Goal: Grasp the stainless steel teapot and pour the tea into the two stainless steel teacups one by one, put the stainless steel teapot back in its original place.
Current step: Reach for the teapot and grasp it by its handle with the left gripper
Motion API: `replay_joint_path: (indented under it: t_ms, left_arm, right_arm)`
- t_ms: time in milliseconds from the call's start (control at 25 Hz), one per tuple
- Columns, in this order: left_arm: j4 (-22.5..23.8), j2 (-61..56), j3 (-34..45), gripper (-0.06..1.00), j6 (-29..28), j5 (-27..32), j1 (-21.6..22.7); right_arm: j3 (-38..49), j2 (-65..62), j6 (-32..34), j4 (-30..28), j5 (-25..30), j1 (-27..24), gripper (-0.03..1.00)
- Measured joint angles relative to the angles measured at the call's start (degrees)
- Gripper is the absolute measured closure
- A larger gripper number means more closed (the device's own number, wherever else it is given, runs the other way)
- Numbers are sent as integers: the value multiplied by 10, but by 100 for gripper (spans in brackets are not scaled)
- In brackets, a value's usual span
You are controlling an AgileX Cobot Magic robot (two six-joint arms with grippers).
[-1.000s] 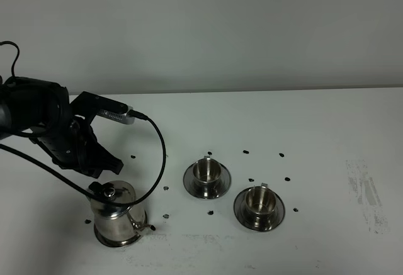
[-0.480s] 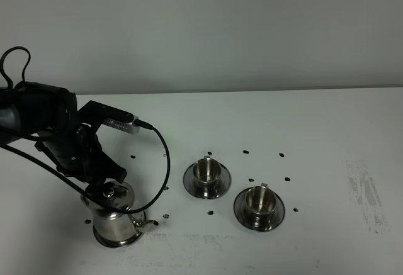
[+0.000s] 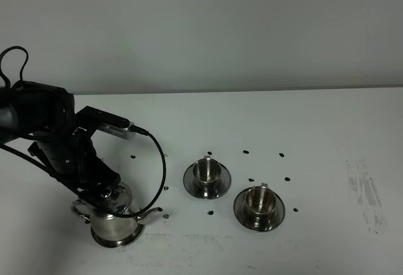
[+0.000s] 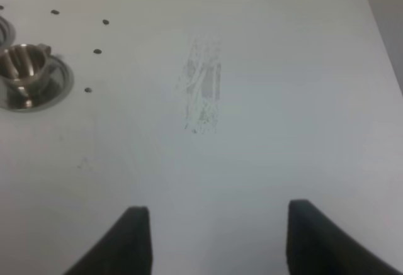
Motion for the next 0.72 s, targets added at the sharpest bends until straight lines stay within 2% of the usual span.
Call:
replay_joint_path:
  t_ms: [480, 720]
  left_arm:
    - [2, -24, 0, 56, 0, 50, 8]
    - [2, -28, 0, 56, -3, 40, 8]
  right_arm:
    - [0, 0, 1, 0, 0, 0, 48]
    - [0, 0, 1, 0, 0, 0, 48]
